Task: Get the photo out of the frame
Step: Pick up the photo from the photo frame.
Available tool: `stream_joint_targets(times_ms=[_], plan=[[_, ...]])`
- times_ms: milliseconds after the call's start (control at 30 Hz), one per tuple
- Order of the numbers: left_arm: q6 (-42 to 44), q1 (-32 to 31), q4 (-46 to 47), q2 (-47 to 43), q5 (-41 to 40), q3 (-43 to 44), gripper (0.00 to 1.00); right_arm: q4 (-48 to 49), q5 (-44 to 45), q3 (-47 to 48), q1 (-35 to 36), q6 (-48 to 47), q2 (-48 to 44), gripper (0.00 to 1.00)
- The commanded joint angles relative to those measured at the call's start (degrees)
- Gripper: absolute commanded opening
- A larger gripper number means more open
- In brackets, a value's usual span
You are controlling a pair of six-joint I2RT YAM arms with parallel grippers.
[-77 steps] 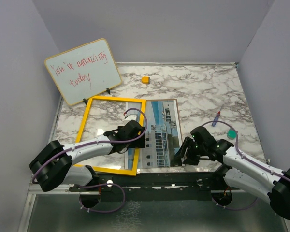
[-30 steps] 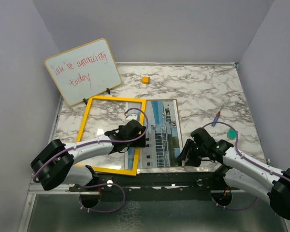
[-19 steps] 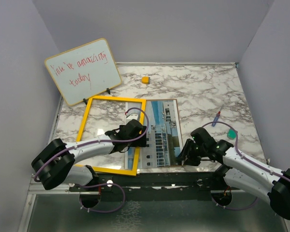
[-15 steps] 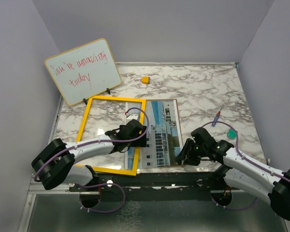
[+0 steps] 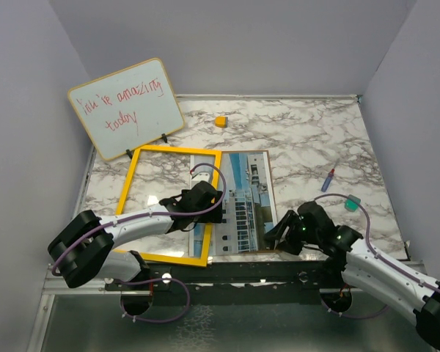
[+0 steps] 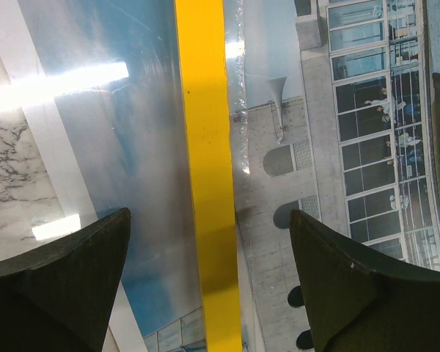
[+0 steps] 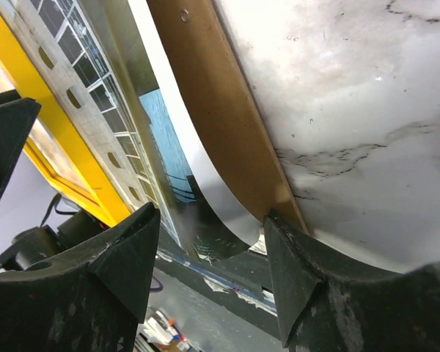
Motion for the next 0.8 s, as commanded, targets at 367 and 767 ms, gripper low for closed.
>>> stream_joint_targets(times_ms=[367, 767], plan=[[0.38, -0.13, -2.67, 1.1, 2.61, -0.01, 0.88, 14.08, -4.54, -5.09, 0.26, 7.22, -4.94, 0.69], [0.31, -0.12, -3.11, 0.3, 2.41, -0.27, 0.88, 10.42, -1.97, -5.46, 0.26, 6.92, -7.54, 0.73]])
